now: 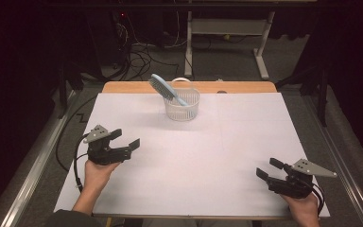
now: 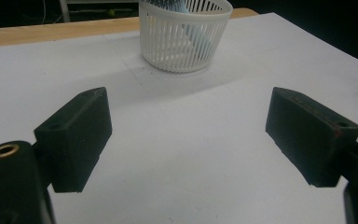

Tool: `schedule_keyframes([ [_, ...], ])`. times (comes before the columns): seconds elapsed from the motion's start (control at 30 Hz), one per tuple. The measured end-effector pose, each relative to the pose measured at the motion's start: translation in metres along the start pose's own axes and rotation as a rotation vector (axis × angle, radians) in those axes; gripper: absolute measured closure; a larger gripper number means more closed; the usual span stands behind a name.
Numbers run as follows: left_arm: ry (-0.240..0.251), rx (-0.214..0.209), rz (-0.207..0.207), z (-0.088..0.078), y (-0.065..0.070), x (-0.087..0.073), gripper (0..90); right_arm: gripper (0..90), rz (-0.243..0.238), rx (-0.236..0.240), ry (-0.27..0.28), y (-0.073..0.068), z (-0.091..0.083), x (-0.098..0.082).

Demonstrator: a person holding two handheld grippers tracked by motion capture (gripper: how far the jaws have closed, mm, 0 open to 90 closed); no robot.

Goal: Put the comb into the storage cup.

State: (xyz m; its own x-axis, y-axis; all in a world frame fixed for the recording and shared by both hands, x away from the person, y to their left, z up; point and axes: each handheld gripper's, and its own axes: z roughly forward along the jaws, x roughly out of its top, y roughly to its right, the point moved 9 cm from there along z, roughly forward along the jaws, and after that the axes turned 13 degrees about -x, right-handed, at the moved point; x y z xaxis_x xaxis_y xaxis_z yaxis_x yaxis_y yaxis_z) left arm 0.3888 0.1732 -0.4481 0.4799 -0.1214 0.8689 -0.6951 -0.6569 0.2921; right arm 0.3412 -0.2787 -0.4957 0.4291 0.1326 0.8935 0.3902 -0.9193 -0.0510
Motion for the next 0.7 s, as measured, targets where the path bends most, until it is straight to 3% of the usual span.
schedule_keyframes([
  [0.7,0.003,0.016,-0.004,-0.01,0.0,-0.012,13.8,27.0,0.0,0.002,-0.002,0.0,0.0,0.0],
])
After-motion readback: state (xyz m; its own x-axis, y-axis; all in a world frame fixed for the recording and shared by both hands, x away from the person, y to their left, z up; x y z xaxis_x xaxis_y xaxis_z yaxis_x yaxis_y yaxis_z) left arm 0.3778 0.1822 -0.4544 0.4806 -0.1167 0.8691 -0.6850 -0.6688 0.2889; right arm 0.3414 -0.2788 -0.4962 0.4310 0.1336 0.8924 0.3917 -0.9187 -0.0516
